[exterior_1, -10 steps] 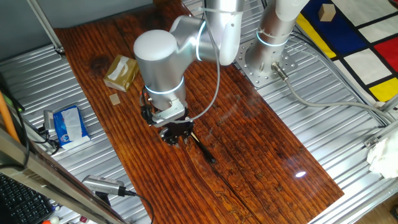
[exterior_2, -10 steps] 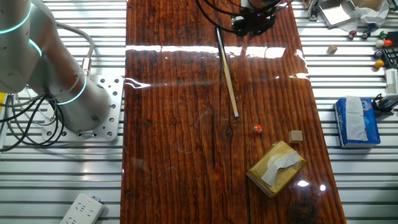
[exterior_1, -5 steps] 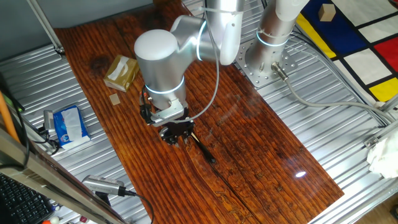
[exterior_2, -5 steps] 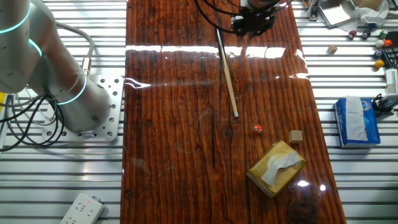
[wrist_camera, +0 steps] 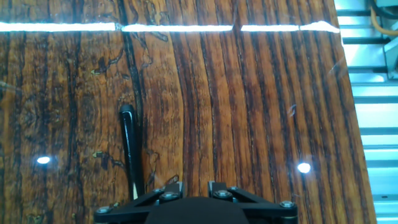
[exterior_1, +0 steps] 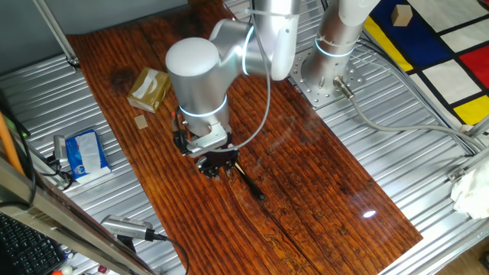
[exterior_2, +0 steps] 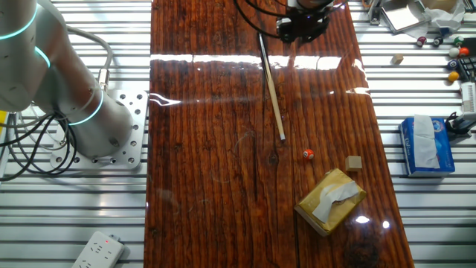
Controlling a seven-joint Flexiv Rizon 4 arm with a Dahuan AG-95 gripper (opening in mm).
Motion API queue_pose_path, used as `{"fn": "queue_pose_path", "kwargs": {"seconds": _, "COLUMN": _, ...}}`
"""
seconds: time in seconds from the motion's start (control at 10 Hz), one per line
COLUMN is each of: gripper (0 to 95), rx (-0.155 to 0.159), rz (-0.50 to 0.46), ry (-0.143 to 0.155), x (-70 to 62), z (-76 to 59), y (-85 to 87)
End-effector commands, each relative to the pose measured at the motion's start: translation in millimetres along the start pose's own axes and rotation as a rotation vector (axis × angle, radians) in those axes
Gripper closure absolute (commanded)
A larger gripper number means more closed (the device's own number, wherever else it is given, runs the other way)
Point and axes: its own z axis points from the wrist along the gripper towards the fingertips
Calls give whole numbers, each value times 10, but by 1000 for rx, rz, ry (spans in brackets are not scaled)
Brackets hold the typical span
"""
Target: Hit the pool ball
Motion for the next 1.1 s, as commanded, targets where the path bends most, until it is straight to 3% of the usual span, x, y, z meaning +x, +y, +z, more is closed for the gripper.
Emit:
{"fn": "queue_pose_path", "kwargs": {"seconds": 0.1, "gripper": 760, "rx": -5, "rz": -4, "ry": 7, "x": 1, "z": 3, "y": -4}}
{"fn": "queue_pose_path", "kwargs": {"seconds": 0.5, "gripper": 760, "rx": -33, "rz": 5, "ry": -14, "x": 1, "z": 3, "y": -4}}
{"fn": "queue_pose_path", "kwargs": {"seconds": 0.7, "gripper": 760, "rx": -38, "rz": 17, "ry": -17, "x": -34, "z": 4, "y": 132}}
{"fn": "queue_pose_path", "kwargs": {"seconds": 1.1, "gripper": 760, "rx": -28, "rz": 45, "ry": -20, "x": -167, "z": 160, "y": 443}}
